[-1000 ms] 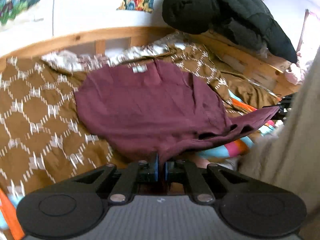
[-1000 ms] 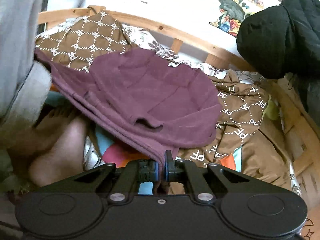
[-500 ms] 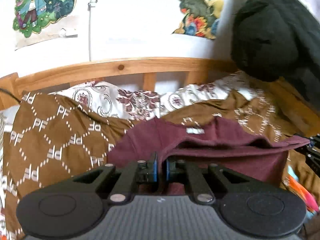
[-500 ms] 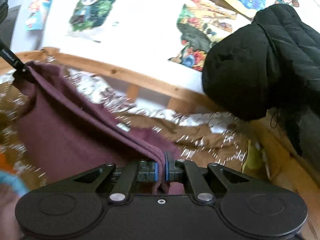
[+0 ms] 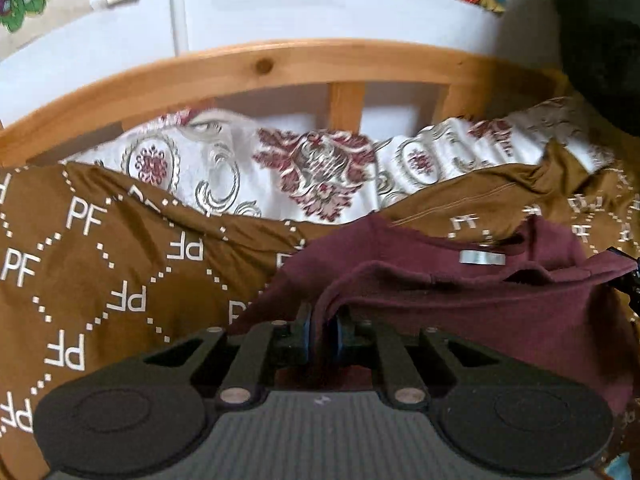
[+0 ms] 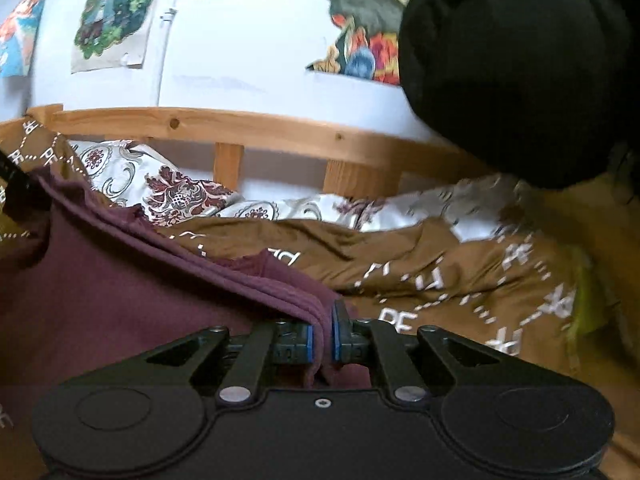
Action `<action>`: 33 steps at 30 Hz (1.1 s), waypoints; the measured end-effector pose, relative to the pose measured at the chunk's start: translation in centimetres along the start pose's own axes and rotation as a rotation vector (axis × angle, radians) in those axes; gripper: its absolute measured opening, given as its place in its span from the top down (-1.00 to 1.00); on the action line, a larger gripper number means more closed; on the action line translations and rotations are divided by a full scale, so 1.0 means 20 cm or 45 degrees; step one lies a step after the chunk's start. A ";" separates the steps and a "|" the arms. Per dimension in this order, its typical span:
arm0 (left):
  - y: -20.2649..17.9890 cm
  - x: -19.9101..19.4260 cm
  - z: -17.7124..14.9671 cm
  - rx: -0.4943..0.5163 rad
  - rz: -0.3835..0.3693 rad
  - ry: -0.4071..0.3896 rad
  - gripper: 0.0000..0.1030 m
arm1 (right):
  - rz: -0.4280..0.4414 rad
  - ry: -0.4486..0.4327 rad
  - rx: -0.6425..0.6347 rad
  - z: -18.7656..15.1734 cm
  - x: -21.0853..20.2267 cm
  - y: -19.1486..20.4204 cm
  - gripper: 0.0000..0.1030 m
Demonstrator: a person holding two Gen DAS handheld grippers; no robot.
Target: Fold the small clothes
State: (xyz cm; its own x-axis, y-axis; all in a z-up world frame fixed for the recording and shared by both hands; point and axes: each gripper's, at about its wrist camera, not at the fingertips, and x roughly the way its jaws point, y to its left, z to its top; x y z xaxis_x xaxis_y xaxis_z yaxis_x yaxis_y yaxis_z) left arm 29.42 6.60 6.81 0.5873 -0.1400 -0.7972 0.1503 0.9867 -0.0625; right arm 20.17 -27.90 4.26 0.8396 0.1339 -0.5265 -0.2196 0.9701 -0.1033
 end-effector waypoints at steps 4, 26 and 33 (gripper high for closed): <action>0.01 0.10 0.03 -0.038 0.029 0.026 0.74 | 0.012 -0.009 0.045 -0.03 0.13 -0.01 0.75; 0.08 0.09 -0.19 -0.235 0.012 -0.052 -0.70 | 0.118 -0.024 0.248 -0.20 0.16 -0.14 -0.46; 0.06 0.15 -0.23 -0.214 0.012 -0.005 0.41 | 0.130 -0.030 0.223 -0.21 0.17 -0.10 -0.02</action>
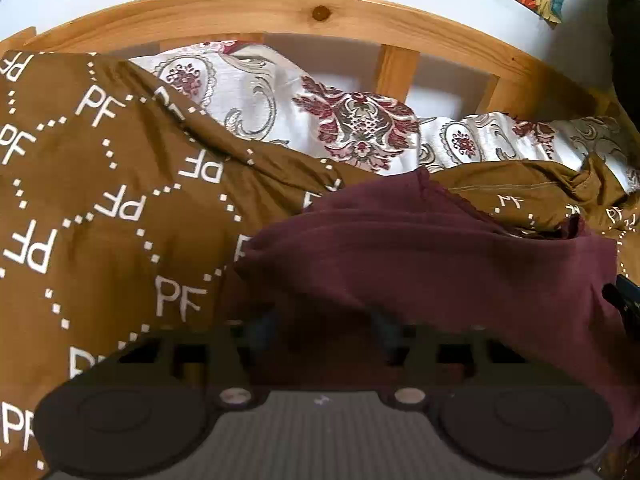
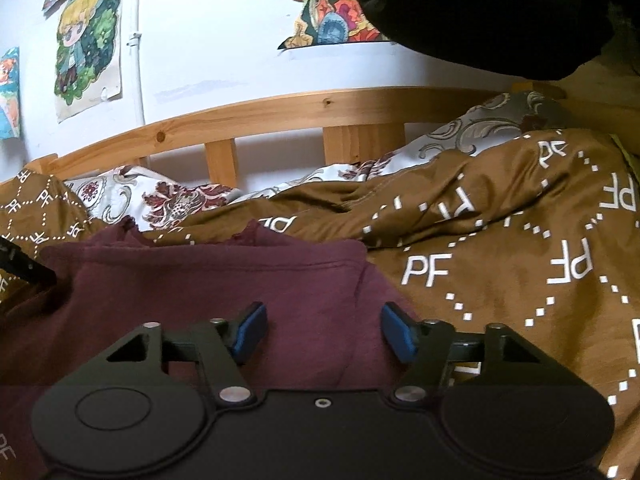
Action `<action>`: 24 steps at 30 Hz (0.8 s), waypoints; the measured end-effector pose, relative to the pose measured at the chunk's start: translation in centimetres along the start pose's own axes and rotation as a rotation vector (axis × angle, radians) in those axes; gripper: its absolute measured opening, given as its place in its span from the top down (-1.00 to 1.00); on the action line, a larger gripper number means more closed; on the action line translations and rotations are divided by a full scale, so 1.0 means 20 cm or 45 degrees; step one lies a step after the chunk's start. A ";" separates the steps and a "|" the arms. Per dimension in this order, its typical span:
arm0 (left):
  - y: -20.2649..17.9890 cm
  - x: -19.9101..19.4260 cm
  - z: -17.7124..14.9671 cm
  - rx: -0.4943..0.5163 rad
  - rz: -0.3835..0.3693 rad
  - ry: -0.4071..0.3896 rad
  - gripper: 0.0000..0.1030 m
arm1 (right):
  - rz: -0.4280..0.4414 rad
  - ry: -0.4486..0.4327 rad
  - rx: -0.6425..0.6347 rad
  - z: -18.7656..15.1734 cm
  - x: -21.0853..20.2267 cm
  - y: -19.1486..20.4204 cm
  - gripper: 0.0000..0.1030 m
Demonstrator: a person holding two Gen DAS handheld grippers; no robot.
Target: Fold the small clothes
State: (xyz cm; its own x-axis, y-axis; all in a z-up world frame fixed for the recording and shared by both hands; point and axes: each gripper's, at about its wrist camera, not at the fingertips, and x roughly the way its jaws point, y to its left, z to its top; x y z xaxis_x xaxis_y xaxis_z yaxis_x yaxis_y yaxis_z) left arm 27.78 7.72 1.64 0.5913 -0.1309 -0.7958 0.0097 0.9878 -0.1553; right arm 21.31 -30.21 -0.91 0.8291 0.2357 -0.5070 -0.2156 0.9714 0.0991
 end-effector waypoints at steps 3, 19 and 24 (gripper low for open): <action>-0.01 0.00 0.00 0.006 0.041 -0.026 0.87 | -0.044 0.019 0.013 -0.01 0.01 0.00 0.59; -0.05 0.03 -0.07 0.039 0.194 -0.088 0.67 | -0.130 0.038 0.105 -0.03 -0.01 -0.05 0.97; -0.02 -0.05 -0.07 0.008 0.230 -0.147 -0.12 | -0.143 -0.013 0.095 0.00 -0.04 -0.04 0.67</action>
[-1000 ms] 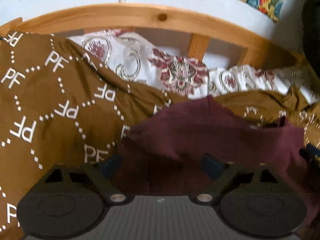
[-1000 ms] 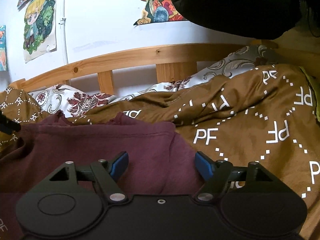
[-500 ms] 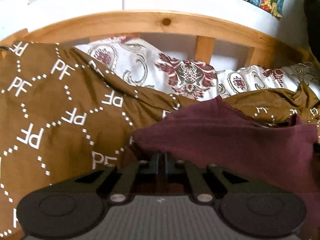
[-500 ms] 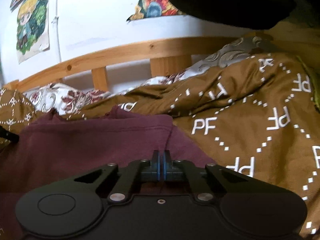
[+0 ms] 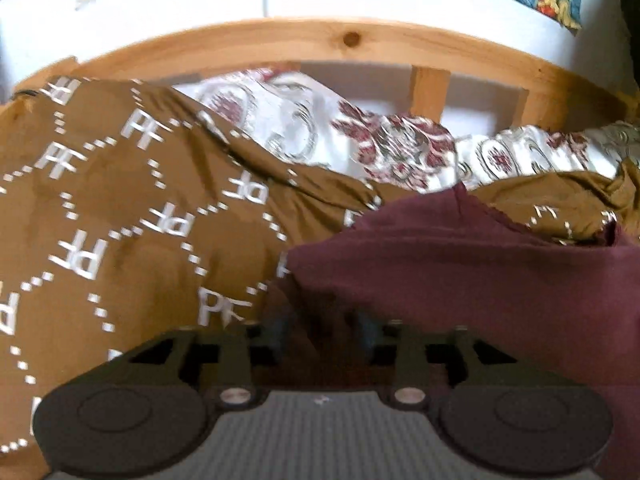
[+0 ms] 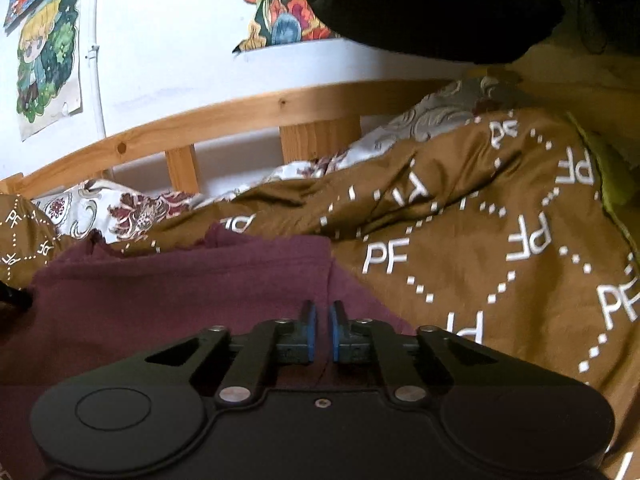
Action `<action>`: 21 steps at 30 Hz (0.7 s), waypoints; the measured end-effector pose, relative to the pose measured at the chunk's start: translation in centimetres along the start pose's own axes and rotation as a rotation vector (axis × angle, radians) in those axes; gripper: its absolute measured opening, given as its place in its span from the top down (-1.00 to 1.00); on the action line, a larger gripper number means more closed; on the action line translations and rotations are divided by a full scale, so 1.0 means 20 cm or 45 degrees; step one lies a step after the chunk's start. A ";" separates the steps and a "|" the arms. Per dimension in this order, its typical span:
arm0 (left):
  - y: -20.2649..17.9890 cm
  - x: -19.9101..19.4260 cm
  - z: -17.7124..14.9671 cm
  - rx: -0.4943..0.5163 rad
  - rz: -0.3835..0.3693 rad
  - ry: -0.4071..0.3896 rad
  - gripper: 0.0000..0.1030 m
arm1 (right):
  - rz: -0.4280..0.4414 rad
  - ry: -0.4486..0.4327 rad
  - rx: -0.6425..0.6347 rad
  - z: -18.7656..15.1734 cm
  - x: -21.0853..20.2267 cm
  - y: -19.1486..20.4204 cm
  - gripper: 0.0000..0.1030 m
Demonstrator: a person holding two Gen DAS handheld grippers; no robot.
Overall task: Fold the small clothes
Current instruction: 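Open both tools and release the folded shirt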
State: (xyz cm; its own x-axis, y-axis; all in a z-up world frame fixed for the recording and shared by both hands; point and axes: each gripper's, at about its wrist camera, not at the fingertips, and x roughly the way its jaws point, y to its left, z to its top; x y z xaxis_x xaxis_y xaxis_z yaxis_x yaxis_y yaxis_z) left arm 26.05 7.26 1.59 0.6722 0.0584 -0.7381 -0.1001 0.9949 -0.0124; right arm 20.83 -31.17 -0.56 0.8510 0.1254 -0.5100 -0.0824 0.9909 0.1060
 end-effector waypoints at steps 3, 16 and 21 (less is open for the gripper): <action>0.03 -0.07 -0.01 -0.004 0.053 -0.059 -0.60 | -0.014 -0.013 -0.012 0.01 -0.02 0.01 0.60; 0.15 -0.31 -0.26 -0.147 -0.071 -0.032 -0.99 | -0.038 -0.100 -0.113 0.03 -0.26 0.16 -0.75; 0.19 -0.35 -0.34 -0.244 -0.182 0.005 -0.99 | -0.063 -0.094 -0.112 0.00 -0.36 0.23 -0.99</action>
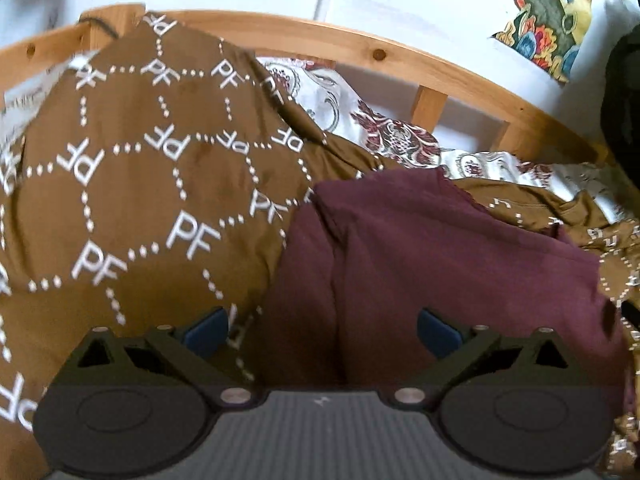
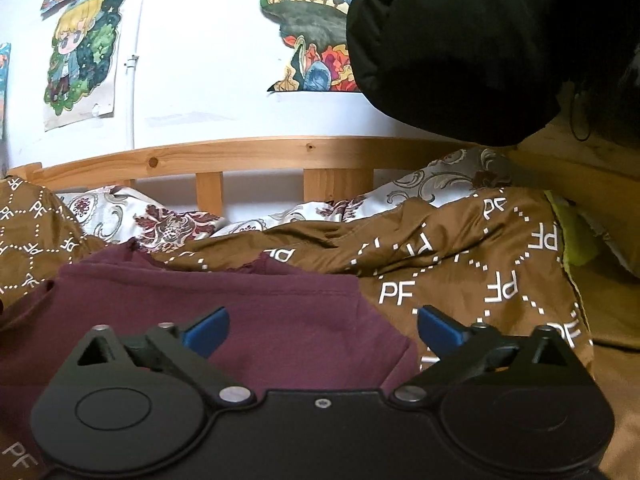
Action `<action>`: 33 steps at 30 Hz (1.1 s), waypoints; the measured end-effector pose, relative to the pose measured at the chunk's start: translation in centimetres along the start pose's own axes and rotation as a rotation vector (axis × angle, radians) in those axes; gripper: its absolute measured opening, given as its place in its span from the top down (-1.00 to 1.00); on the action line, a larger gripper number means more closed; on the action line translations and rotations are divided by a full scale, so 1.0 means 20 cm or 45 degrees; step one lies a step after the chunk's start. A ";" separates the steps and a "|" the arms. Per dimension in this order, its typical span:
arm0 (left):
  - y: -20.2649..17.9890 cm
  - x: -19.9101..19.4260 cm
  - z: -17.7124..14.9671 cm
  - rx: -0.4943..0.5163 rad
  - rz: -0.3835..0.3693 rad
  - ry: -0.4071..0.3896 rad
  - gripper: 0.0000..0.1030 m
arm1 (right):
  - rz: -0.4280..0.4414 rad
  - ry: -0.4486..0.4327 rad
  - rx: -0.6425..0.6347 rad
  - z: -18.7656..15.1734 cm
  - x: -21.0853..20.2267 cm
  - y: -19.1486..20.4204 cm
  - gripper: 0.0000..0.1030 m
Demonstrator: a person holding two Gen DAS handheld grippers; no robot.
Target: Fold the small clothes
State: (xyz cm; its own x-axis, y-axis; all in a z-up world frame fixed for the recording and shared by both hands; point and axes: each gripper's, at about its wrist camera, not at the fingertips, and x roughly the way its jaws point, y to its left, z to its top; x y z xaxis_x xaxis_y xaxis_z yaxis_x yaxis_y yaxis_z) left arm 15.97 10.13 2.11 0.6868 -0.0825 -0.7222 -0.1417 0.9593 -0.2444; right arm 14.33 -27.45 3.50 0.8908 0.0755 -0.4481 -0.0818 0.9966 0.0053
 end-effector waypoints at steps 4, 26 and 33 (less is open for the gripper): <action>0.00 -0.01 -0.04 -0.017 -0.051 0.040 -0.99 | 0.002 0.068 0.027 -0.05 -0.04 0.07 -0.99; 0.13 0.04 -0.20 -0.042 0.044 0.142 -0.99 | 0.085 0.253 -0.256 -0.31 -0.05 0.47 -0.99; 0.12 0.04 -0.20 -0.034 0.051 0.146 -0.99 | 0.083 0.291 -0.277 -0.32 -0.03 0.48 -0.99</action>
State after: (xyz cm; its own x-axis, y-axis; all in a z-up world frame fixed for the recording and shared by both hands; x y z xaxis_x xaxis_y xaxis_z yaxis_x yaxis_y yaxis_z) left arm 13.43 11.32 -1.63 0.5945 -0.0759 -0.8005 -0.1877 0.9549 -0.2299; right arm 10.20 -18.15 -2.02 0.7593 0.1051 -0.6422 -0.2509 0.9578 -0.1399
